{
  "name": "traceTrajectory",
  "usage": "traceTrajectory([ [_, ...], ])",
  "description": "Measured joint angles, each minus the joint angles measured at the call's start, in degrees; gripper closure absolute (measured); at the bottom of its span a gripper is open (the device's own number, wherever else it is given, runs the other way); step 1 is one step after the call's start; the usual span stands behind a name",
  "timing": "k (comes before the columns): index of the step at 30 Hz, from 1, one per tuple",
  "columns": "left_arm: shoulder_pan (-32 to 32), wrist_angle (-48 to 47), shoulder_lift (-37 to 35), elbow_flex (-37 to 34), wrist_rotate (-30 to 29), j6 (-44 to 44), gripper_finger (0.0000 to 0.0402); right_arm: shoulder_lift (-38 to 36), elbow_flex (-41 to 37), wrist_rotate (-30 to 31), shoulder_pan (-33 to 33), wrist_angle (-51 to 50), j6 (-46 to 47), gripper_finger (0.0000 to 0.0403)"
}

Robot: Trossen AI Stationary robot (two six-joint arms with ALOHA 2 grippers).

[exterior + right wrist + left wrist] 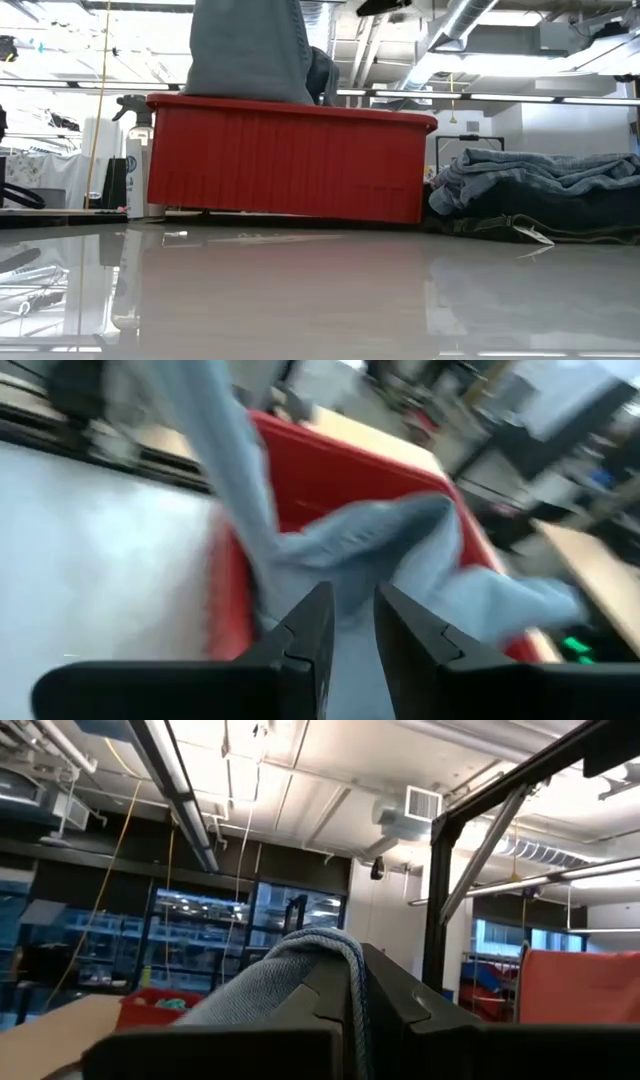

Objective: Fold Laundry from Bin
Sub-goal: Fold the light blue pants

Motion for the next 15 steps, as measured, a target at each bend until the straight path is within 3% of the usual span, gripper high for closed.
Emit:
traceTrajectory([
  [4,-1.4,-0.1,0.1,0.0,-1.0,1.2,0.0401,4.1,0.0,6.4,0.4,2.7,3.1,0.0267],
  [11,-2.2,-0.8,0.1,0.0,-1.0,1.0,0.0401,14.1,-0.1,13.1,0.4,10.7,8.0,0.0136],
  [15,-2.2,-1.7,0.1,0.0,-1.0,1.0,0.0401,17.6,-0.1,14.1,0.4,16.7,9.2,0.0094],
])
